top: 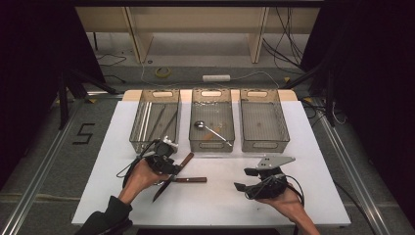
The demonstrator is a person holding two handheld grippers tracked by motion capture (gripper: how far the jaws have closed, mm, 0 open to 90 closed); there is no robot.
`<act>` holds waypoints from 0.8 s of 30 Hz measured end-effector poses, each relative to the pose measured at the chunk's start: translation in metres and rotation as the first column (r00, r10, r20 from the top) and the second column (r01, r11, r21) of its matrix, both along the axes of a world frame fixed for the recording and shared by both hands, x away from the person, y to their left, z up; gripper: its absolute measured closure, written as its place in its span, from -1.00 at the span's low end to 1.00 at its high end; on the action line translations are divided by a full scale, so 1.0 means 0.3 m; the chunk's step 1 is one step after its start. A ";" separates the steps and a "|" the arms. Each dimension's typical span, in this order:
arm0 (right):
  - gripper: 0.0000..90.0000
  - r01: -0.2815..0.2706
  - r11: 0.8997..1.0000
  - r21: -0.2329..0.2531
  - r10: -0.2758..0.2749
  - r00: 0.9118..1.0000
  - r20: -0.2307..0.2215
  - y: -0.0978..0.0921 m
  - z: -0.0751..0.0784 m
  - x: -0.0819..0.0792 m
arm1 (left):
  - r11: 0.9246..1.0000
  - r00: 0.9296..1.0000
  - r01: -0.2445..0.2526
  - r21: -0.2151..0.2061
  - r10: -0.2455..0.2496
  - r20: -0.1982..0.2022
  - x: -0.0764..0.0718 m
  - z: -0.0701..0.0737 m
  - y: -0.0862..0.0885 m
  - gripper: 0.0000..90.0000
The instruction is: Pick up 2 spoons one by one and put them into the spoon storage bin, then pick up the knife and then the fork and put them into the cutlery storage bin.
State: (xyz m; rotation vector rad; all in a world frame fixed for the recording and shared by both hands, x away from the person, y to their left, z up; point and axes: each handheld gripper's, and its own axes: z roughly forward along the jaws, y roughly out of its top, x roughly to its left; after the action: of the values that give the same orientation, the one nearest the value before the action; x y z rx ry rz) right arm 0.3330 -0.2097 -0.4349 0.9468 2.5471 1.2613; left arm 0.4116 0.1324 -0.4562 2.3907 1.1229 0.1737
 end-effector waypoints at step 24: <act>-0.21 -0.015 1.000 0.001 0.015 1.000 -0.001 0.003 -0.003 0.000 | 0.993 0.999 0.035 0.114 -0.032 -0.027 -0.001 -0.036 -0.063 0.49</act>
State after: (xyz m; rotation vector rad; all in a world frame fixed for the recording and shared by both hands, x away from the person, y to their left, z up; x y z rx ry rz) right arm 0.3331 -0.2087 -0.4356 0.9302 2.5595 1.2671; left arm 0.4113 0.1135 -0.4669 2.5174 1.1115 0.2021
